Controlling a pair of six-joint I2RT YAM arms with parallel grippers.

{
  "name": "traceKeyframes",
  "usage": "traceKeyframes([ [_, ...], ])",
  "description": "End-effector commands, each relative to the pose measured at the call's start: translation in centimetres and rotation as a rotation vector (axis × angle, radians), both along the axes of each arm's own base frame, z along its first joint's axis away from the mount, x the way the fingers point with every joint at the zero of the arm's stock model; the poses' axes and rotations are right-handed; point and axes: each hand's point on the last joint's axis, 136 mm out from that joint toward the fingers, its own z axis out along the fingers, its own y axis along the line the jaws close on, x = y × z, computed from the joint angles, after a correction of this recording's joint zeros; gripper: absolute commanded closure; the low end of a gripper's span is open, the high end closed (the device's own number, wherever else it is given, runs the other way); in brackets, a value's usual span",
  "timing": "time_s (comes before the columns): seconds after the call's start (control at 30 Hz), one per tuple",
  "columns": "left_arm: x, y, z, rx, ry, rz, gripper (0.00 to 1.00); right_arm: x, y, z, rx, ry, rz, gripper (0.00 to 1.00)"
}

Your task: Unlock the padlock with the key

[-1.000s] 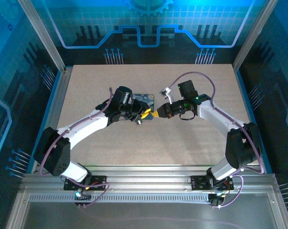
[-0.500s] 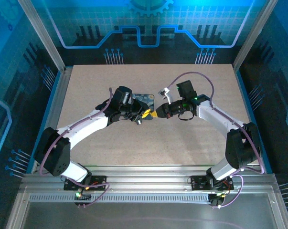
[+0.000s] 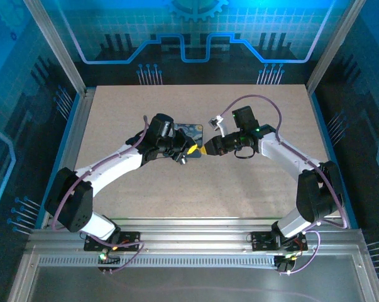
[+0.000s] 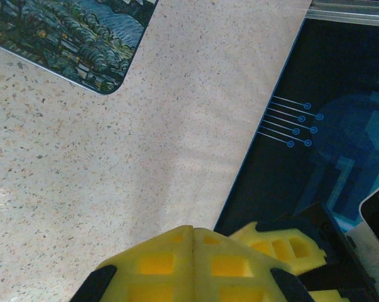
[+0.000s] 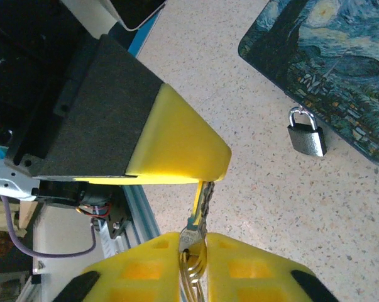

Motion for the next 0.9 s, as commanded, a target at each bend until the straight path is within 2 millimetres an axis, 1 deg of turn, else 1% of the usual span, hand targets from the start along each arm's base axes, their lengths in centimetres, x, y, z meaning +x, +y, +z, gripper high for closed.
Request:
traceKeyframes([
  [0.0, 0.0, 0.0, 0.5, -0.012, -0.022, -0.009, 1.00, 0.8, -0.2, 0.7, 0.030, 0.011, -0.041, 0.70],
  [0.03, 0.1, 0.3, 0.4, -0.001, -0.026, 0.000, 1.00, 1.1, -0.5, 0.9, 0.044, 0.036, -0.069, 0.66],
  [0.1, 0.4, 0.9, 0.4, 0.023, -0.044, 0.019, 1.00, 1.4, -1.0, 1.1, 0.098, 0.117, -0.126, 0.62],
  [0.27, 1.5, 1.5, 1.0, 0.092, -0.125, 0.026, 1.00, 1.4, -1.3, -0.1, 0.117, 0.312, -0.280, 0.61],
  [0.33, 1.9, 1.6, 1.1, 0.107, -0.147, 0.029, 1.00, 1.1, -1.1, 0.5, 0.143, 0.292, -0.289, 0.61],
  [0.43, 2.4, 1.4, 1.2, 0.109, -0.173, 0.022, 1.00, 0.5, -1.0, 1.2, 0.133, 0.236, -0.276, 0.59],
  [0.47, 2.6, 1.2, 1.3, 0.106, -0.186, 0.016, 1.00, 0.3, -1.0, 1.1, 0.128, 0.237, -0.270, 0.59],
  [0.53, 3.0, 0.7, 2.0, 0.086, -0.251, -0.009, 1.00, 0.3, -0.9, 0.9, 0.129, 0.258, -0.262, 0.59],
  [0.6, 3.2, 0.4, 2.4, 0.081, -0.307, -0.033, 1.00, 0.3, -0.6, 1.0, 0.147, 0.270, -0.253, 0.59],
  [0.63, 3.5, 0.2, 3.0, 0.076, -0.354, -0.050, 1.00, 0.3, -0.4, 1.1, 0.158, 0.267, -0.251, 0.59],
  [0.7, 3.6, -0.1, 3.2, 0.072, -0.389, -0.083, 1.00, 0.5, -0.2, 1.5, 0.177, 0.254, -0.247, 0.59],
  [0.87, 3.5, -0.7, 3.2, 0.037, -0.405, -0.141, 1.00, 0.9, -0.3, 1.9, 0.143, 0.172, -0.221, 0.59],
])
